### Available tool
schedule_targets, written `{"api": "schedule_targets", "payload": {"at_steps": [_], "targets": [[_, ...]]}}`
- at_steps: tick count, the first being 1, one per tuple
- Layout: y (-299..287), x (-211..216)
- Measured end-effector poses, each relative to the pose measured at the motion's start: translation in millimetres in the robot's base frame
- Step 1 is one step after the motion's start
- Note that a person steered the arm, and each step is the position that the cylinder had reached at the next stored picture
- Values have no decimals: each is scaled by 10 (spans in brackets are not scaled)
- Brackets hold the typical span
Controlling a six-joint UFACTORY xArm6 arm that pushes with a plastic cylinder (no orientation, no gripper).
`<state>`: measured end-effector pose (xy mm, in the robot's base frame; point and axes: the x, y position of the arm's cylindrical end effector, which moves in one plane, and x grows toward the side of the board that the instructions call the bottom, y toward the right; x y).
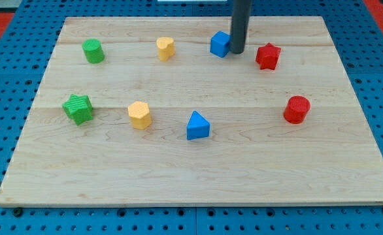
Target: Move the red star into the red circle
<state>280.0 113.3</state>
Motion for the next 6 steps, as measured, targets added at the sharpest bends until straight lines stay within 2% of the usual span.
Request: {"api": "schedule_targets", "payload": {"at_steps": [1,2,3,4,5,6], "targets": [[401,193],[9,692],[94,1054],[68,817],[507,761],[612,1011]]}}
